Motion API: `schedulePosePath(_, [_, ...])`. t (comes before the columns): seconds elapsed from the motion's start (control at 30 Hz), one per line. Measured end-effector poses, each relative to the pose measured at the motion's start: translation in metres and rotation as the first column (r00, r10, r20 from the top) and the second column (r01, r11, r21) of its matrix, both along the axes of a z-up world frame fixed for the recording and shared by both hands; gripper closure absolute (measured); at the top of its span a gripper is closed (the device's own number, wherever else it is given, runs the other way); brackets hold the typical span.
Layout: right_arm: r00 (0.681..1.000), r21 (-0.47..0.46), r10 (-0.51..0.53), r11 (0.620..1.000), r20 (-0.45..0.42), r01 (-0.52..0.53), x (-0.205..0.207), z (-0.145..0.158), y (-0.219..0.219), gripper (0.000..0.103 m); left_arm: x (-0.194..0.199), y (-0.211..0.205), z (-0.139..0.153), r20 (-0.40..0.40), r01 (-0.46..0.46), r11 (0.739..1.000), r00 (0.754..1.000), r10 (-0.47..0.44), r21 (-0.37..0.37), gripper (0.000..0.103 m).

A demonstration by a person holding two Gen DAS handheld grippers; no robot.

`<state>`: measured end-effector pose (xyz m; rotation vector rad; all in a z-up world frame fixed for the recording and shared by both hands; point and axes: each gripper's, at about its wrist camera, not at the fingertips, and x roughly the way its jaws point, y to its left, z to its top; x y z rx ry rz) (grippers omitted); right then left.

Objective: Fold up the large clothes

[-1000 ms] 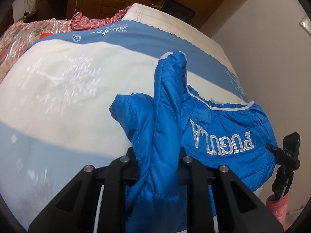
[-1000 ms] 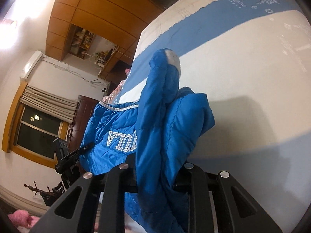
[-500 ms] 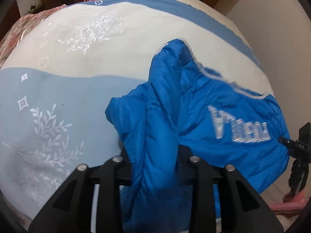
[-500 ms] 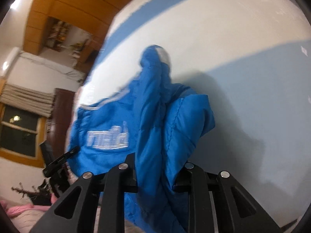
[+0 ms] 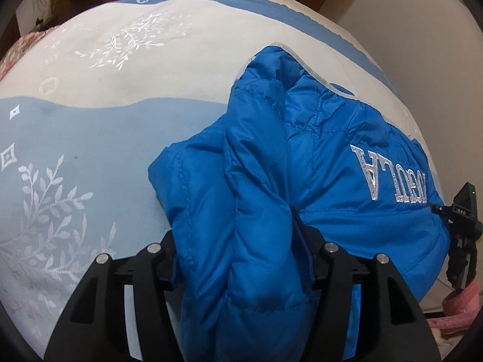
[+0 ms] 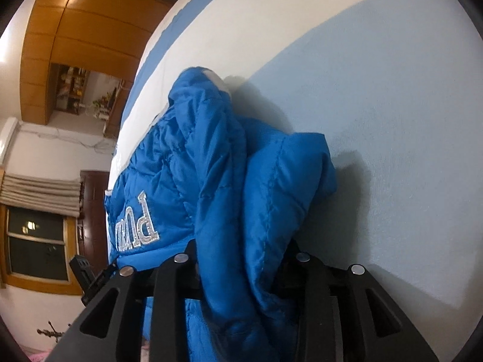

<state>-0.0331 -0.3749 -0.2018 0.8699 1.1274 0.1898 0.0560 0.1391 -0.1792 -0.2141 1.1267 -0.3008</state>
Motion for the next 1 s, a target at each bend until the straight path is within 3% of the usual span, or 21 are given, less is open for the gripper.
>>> schedulePosePath(0.17, [1.000, -0.054, -0.019, 0.998, 0.012, 0.020, -0.012, 0.013, 0.005, 0.065, 0.005, 0.000, 0.008, -0.029, -0.019, 1.000, 0.999, 0.019, 0.000, 0.045])
schedulePosePath(0.3, [1.000, -0.202, -0.002, 0.979, 0.015, 0.005, -0.023, 0.049, 0.016, 0.063, -0.001, 0.012, 0.039, -0.012, -0.064, 0.996, 0.998, 0.064, 0.061, 0.045])
schedulePosePath(0.37, [1.000, -0.333, 0.007, 0.943, 0.011, -0.003, -0.032, 0.072, 0.024, 0.062, -0.009, 0.017, 0.060, 0.016, -0.088, 0.994, 0.996, 0.087, 0.068, 0.045])
schedulePosePath(0.4, [0.999, -0.430, 0.024, 0.903, 0.025, -0.011, -0.039, 0.088, 0.032, 0.062, -0.014, 0.018, 0.070, 0.037, -0.100, 0.991, 0.995, 0.097, 0.088, 0.045])
schedulePosePath(0.47, [0.995, -0.536, 0.060, 0.844, 0.083, -0.006, -0.050, 0.112, 0.046, 0.062, -0.024, 0.016, 0.090, 0.094, -0.128, 0.983, 0.989, 0.116, 0.135, 0.045])
schedulePosePath(0.57, [0.973, -0.576, 0.129, 0.817, 0.192, 0.006, -0.065, 0.132, 0.065, 0.062, -0.038, 0.002, 0.111, 0.159, -0.147, 0.976, 0.980, 0.122, 0.158, 0.045])
schedulePosePath(0.67, [0.953, -0.634, 0.177, 0.773, 0.245, 0.020, -0.072, 0.123, 0.082, 0.064, -0.046, -0.018, 0.109, 0.203, -0.156, 0.973, 0.972, 0.120, 0.171, 0.045])
schedulePosePath(0.8, [0.944, -0.617, 0.191, 0.786, 0.268, 0.016, -0.075, 0.098, 0.086, 0.067, -0.053, -0.047, 0.084, 0.221, -0.127, 0.976, 0.971, 0.087, 0.177, 0.044])
schedulePosePath(0.93, [0.953, -0.600, 0.196, 0.800, 0.232, -0.018, -0.062, 0.064, 0.081, 0.067, -0.051, -0.059, 0.042, 0.147, -0.107, 0.972, 0.986, 0.076, 0.209, 0.044])
schedulePosePath(1.0, [0.952, -0.575, 0.207, 0.817, 0.227, -0.040, -0.058, 0.049, 0.077, 0.069, -0.052, -0.060, 0.033, 0.156, -0.099, 0.972, 0.986, 0.066, 0.211, 0.042])
